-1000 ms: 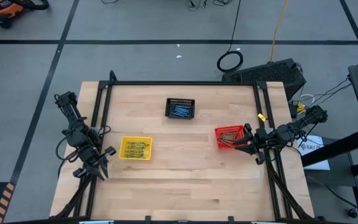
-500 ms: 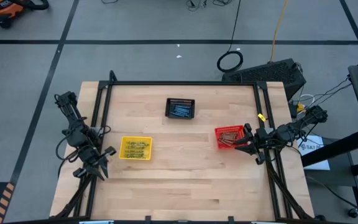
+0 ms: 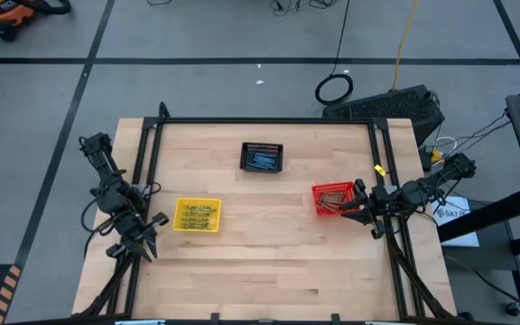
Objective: Sort crayons
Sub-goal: Return to Home Position
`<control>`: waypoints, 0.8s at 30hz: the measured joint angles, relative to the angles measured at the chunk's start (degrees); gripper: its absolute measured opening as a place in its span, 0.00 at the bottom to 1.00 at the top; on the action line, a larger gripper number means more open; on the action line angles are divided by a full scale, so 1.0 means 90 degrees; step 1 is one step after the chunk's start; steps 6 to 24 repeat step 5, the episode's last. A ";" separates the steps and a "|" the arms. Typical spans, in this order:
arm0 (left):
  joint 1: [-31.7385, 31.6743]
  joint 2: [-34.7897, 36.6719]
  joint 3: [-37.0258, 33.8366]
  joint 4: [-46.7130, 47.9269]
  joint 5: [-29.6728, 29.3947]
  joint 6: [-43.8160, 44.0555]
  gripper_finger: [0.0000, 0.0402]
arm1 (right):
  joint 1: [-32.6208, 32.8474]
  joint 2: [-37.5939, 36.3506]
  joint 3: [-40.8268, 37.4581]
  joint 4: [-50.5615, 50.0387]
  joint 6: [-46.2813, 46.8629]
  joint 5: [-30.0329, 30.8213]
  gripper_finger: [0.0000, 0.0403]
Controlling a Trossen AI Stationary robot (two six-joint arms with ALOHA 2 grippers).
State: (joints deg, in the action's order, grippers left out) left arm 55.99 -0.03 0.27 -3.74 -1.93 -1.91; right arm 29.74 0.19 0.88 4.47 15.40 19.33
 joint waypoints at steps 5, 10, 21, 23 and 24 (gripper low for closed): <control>0.0000 0.0002 0.0002 0.0001 0.0000 -0.0002 0.20 | 0.0000 0.0000 -0.0002 0.0000 0.0000 0.0000 0.20; 0.0000 0.0002 0.0002 0.0001 0.0000 -0.0002 0.20 | 0.0000 0.0000 -0.0002 0.0000 0.0000 0.0000 0.20; 0.0000 0.0002 0.0002 0.0001 0.0000 -0.0002 0.20 | 0.0000 0.0000 -0.0002 0.0000 0.0000 0.0000 0.20; 0.0000 0.0002 0.0002 0.0001 0.0000 -0.0002 0.20 | 0.0000 0.0000 -0.0002 0.0000 0.0000 0.0000 0.20; 0.0000 0.0002 0.0002 0.0001 0.0000 -0.0002 0.20 | 0.0000 0.0000 -0.0002 0.0000 0.0000 0.0000 0.20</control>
